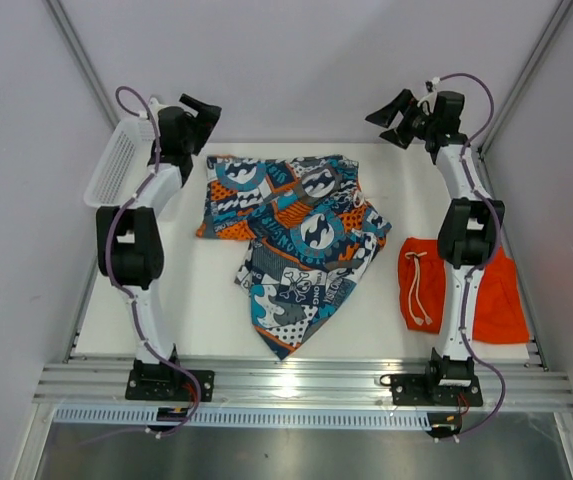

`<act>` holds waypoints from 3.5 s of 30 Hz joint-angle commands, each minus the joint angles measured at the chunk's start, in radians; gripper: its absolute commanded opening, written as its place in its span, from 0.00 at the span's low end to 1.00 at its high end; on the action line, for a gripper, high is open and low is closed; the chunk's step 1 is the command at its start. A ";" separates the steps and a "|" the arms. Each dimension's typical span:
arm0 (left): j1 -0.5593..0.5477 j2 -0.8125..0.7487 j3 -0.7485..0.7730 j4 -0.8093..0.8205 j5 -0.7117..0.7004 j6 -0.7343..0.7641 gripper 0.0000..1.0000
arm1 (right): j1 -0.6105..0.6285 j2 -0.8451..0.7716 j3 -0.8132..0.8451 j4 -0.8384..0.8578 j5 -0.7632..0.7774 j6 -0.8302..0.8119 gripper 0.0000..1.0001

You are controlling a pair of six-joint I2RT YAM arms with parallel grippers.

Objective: Fold and stack the shorts
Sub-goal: Flatten the shorts out

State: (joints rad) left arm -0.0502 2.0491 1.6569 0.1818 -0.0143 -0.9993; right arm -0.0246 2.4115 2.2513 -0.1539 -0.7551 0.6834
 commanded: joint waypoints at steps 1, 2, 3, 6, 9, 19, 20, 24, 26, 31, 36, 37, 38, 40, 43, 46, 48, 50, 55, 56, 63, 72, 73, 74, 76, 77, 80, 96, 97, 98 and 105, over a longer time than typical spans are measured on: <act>-0.007 -0.114 0.043 -0.140 0.022 0.080 0.99 | -0.009 -0.106 0.010 -0.150 0.091 -0.086 1.00; -0.008 -0.147 0.028 -0.166 0.023 0.097 0.99 | -0.008 -0.202 -0.144 -0.139 0.124 -0.097 1.00; -0.008 -0.179 0.012 -0.198 0.024 0.102 0.99 | -0.011 -0.256 -0.232 -0.125 0.149 -0.108 0.99; -0.034 -0.352 -0.122 -0.332 0.048 0.158 0.99 | -0.011 -0.435 -0.525 -0.113 0.227 -0.165 0.97; -0.082 -0.446 -0.214 -0.390 0.047 0.198 0.99 | -0.006 -0.529 -0.685 -0.154 0.284 -0.206 0.83; -0.191 -0.737 -0.693 -0.378 0.050 0.231 0.99 | 0.000 -0.609 -0.912 -0.210 0.382 -0.332 0.54; -0.191 -0.759 -0.712 -0.381 0.042 0.237 0.99 | 0.003 -0.606 -0.918 -0.205 0.390 -0.332 0.56; -0.191 -0.791 -0.789 -0.396 0.019 0.271 0.98 | 0.022 -0.580 -0.929 -0.196 0.433 -0.332 0.60; -0.192 -0.793 -0.807 -0.427 0.020 0.300 0.97 | 0.022 -0.559 -0.931 -0.191 0.442 -0.337 0.62; -0.195 -0.813 -0.859 -0.473 0.050 0.327 0.93 | 0.057 -0.540 -0.953 -0.185 0.459 -0.337 0.61; -0.206 -0.874 -0.953 -0.479 0.044 0.326 0.91 | 0.058 -0.551 -1.035 -0.144 0.464 -0.294 0.56; -0.206 -0.883 -0.965 -0.482 0.042 0.326 0.91 | 0.060 -0.552 -1.050 -0.135 0.474 -0.282 0.55; -0.208 -0.886 -0.979 -0.479 0.042 0.327 0.91 | 0.060 -0.558 -1.068 -0.119 0.480 -0.253 0.55; -0.211 -0.886 -0.996 -0.478 0.045 0.330 0.90 | 0.057 -0.563 -1.116 -0.073 0.493 -0.222 0.55; -0.218 -0.885 -1.029 -0.443 0.050 0.327 0.89 | 0.057 -0.562 -1.153 -0.017 0.504 -0.180 0.55; -0.226 -0.862 -1.039 -0.423 0.053 0.321 0.88 | 0.057 -0.537 -1.145 0.010 0.511 -0.151 0.55; -0.234 -0.833 -1.034 -0.412 0.047 0.320 0.88 | 0.055 -0.525 -1.141 0.023 0.514 -0.134 0.55; -0.244 -0.811 -1.022 -0.410 0.047 0.318 0.87 | 0.049 -0.523 -1.148 0.057 0.525 -0.105 0.49; -0.283 -0.738 -0.997 -0.389 0.039 0.315 0.84 | 0.034 -0.516 -1.130 0.074 0.553 -0.096 0.19; -0.286 -0.728 -0.996 -0.383 0.043 0.311 0.83 | 0.034 -0.511 -1.113 0.071 0.551 -0.099 0.17; -0.297 -0.673 -0.996 -0.328 0.082 0.311 0.66 | 0.003 -0.465 -1.050 0.036 0.547 -0.128 0.01; -0.313 -0.590 -0.951 -0.274 0.154 0.306 0.63 | 0.003 -0.446 -1.044 0.047 0.539 -0.131 0.00; -0.316 -0.586 -0.945 -0.272 0.160 0.306 0.62 | 0.003 -0.445 -1.043 0.047 0.539 -0.131 0.00; -0.323 -0.581 -0.942 -0.269 0.162 0.307 0.59 | 0.003 -0.445 -1.041 0.048 0.539 -0.131 0.00; -0.332 -0.580 -0.936 -0.263 0.162 0.307 0.51 | 0.003 -0.442 -1.041 0.048 0.537 -0.133 0.00; -0.342 -0.580 -0.937 -0.259 0.159 0.306 0.48 | 0.003 -0.442 -1.039 0.048 0.537 -0.133 0.00; -0.356 -0.566 -0.931 -0.254 0.166 0.304 0.35 | 0.003 -0.439 -1.038 0.050 0.536 -0.133 0.00; -0.419 -0.550 -0.933 -0.341 0.100 0.303 0.00 | -0.001 -0.434 -1.033 0.051 0.531 -0.130 0.00; -0.418 -0.556 -0.892 -0.370 0.052 0.317 0.00 | -0.001 -0.434 -1.035 0.051 0.533 -0.128 0.00; -0.415 -0.563 -0.878 -0.401 0.028 0.346 0.00 | -0.003 -0.434 -1.033 0.048 0.533 -0.131 0.00; -0.200 -0.584 -0.795 -0.550 0.059 0.452 0.00 | -0.003 -0.433 -0.997 0.016 0.551 -0.142 0.00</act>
State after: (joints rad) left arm -0.3412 1.5013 0.8402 -0.2932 0.0483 -0.6109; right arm -0.0219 1.9648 1.2037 -0.1238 -0.2340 0.5644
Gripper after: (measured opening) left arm 0.002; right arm 0.044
